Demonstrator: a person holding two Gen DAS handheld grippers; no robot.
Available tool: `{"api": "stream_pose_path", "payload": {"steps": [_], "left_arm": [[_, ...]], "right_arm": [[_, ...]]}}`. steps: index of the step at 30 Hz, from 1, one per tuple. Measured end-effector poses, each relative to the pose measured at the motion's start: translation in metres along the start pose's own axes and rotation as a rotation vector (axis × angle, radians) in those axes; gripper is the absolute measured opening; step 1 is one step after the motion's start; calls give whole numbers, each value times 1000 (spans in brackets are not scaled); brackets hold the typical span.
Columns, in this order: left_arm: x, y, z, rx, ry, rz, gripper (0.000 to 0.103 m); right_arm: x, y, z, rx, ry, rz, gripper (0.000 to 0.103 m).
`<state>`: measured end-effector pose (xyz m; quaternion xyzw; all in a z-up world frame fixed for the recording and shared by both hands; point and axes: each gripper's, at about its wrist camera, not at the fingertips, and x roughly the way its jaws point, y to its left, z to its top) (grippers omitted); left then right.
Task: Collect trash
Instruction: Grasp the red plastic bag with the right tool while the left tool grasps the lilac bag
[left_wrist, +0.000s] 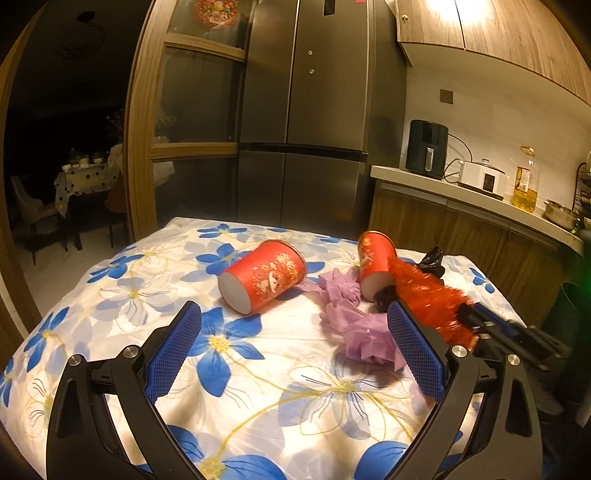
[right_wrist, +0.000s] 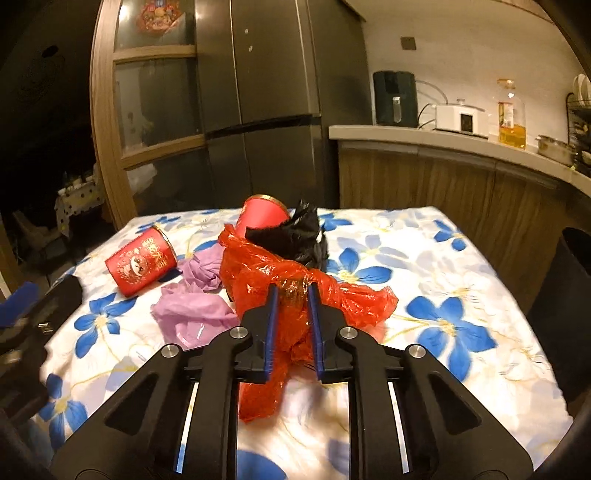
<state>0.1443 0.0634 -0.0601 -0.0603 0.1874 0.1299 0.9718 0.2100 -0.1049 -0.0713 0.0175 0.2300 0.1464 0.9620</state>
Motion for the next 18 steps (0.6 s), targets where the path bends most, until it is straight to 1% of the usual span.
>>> {"api": "stream_pose_path", "payload": {"steps": [8,16,17,18], "left_arm": [[13,-28,-4,13,34,-52,96],[41,-56,-5,32,86,-79,96],[46,-59,-6,37,102,-80,96],[49,-60,-7,38,115,-85,91]], "right_arm": [[-54,-26,-1,56,-82,-27,15],[-80,-51,2,89,-117,-62,15],[-82,-54,3,91,-120,-66,15],[-84,-56,3,94,-123,-69,15]]}}
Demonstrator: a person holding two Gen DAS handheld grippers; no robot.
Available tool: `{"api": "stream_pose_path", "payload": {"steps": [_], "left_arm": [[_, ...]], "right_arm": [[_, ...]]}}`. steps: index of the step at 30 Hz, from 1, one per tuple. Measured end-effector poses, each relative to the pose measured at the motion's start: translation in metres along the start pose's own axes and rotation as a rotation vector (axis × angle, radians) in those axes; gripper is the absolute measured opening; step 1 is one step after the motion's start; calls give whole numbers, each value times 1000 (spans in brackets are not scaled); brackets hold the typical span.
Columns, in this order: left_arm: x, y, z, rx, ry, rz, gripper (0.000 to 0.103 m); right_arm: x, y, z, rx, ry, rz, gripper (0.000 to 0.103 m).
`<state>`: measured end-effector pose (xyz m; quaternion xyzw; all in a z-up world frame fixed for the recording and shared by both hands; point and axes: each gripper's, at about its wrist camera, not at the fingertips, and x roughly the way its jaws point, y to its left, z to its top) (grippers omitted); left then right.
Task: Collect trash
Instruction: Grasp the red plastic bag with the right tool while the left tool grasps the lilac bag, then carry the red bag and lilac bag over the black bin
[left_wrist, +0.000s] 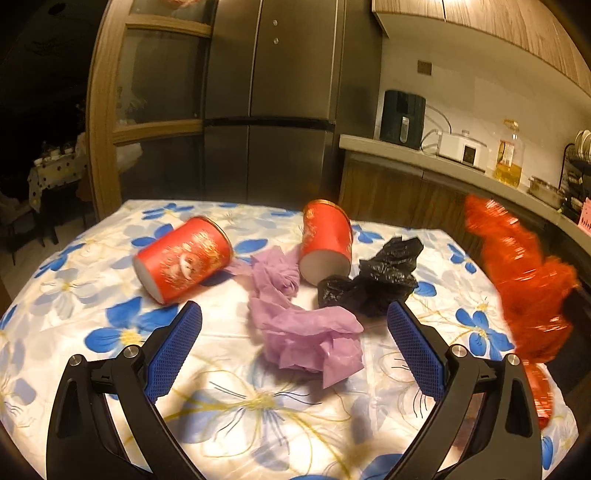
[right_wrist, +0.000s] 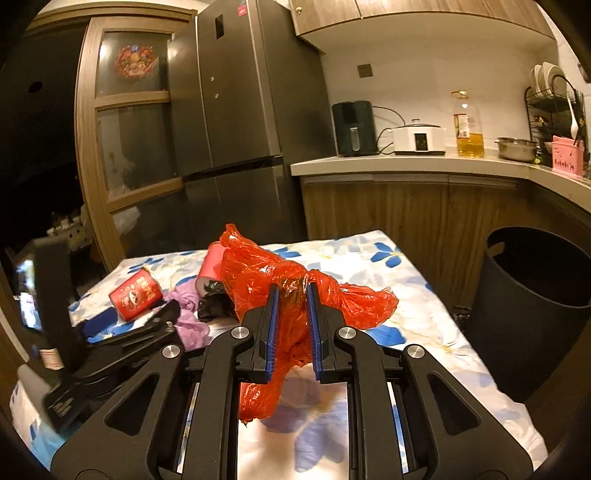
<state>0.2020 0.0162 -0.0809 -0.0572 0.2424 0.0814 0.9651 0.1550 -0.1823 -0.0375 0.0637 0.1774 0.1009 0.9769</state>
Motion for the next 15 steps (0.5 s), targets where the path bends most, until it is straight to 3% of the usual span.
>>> {"api": "stream_pose_path", "payload": {"steps": [2,7,10,12,15], "left_arm": [[6,-1,-1,-1,27,-3,86],[19,6,-8,-46,117,-59,44],[23,11,-13,-82,149,-82,27],[20,13,-15,-89,150,-89,11],[12,16,-17,-103,138,-98,4]], "right_arm": [[-3,-3,0,4,-3,-7,15],[-5,-9,1,17,-2,-15,15],[-6,-9,0,23,-4,-16,15],[-8,-10,0,27,-6,-16,15],[-12,-11,1,30,-14,-14,15]]}}
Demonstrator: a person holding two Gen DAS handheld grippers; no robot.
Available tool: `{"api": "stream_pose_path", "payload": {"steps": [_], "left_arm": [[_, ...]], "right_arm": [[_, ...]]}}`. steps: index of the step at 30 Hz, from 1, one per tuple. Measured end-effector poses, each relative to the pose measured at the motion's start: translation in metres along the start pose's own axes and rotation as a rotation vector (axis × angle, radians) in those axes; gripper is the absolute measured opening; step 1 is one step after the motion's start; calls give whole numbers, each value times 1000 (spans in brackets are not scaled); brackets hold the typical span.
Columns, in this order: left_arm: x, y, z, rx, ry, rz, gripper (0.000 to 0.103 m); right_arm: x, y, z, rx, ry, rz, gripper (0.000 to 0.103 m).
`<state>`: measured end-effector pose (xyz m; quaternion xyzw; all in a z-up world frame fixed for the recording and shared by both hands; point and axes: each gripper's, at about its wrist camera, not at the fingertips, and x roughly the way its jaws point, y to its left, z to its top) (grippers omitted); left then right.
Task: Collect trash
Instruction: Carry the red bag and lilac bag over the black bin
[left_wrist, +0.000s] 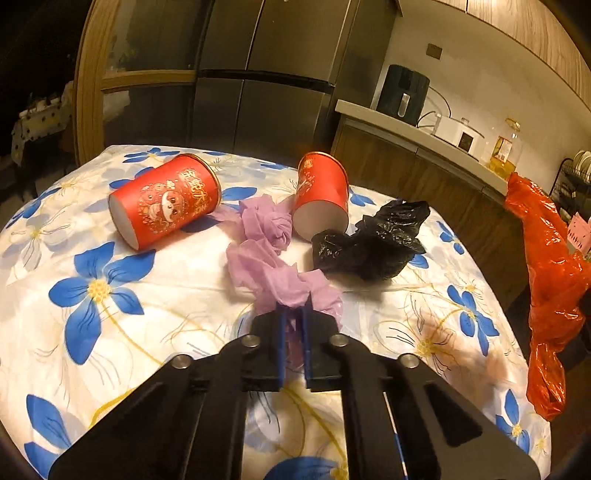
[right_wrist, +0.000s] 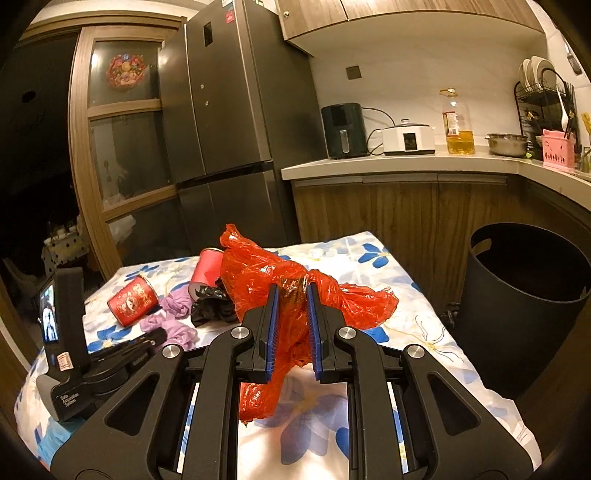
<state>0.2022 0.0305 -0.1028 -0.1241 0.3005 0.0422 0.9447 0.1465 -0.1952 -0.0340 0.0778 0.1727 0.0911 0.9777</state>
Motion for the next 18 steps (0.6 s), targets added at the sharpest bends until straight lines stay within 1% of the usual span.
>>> {"api": "stream_pose_path", "payload": {"steps": [3,6,11,18], "left_arm": [[-14,1,-1,1,-31,6,3],[-37,0,1,7,-85,12,3],[-71,-5,8,11,-164,-10,3],[-92,-28,7,45,-201,-53,3]], "right_arm": [[-4,0,1,1,-9,0,15],[-10,-1,4,3,-20,-2,15],[-24,-4,9,9,-48,-7,15],[-41,-10,10,16,-70,-26,15]]}}
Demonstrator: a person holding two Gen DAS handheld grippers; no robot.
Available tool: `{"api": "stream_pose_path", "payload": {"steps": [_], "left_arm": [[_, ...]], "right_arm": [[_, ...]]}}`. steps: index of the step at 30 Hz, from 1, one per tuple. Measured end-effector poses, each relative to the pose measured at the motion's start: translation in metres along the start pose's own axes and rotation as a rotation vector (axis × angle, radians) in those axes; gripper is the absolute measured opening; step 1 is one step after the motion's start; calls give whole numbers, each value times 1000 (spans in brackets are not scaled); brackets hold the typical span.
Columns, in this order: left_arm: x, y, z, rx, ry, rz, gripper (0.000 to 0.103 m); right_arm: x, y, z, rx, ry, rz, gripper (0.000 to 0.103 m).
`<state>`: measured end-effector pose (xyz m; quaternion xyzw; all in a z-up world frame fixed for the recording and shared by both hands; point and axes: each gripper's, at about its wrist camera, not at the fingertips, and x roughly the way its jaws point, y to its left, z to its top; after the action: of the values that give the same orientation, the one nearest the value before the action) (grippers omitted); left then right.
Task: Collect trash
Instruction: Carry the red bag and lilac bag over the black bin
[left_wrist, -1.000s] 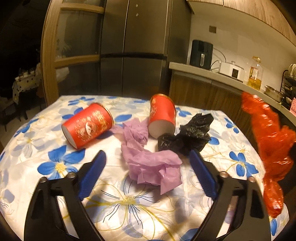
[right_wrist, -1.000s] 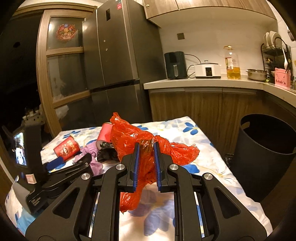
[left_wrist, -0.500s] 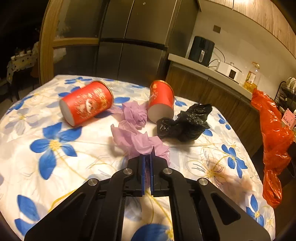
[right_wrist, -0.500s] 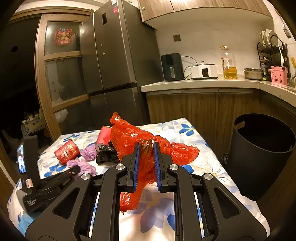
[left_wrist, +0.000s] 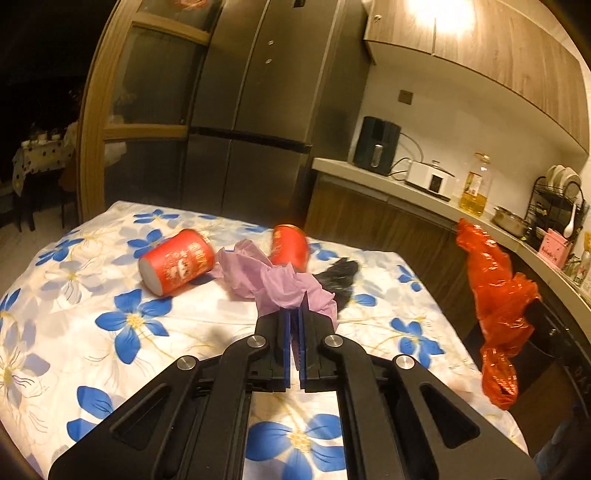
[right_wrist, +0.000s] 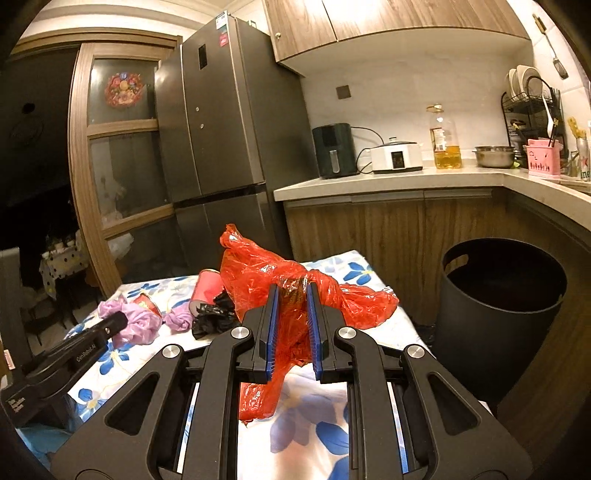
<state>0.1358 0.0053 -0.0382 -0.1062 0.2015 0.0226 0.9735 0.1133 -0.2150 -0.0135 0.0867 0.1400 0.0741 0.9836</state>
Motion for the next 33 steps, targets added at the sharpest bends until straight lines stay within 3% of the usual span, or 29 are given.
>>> {"api": "stream_pose_path", "payload": {"steps": [17,33], "left_arm": [[-2,-96,6,130,-34,-171,2],[24,-218,3,262,-19,-355,2]], "right_arm": [[-31,-49,16,29,-73,-97,15],[-44,-140,44,72,-153,-291,15]]}}
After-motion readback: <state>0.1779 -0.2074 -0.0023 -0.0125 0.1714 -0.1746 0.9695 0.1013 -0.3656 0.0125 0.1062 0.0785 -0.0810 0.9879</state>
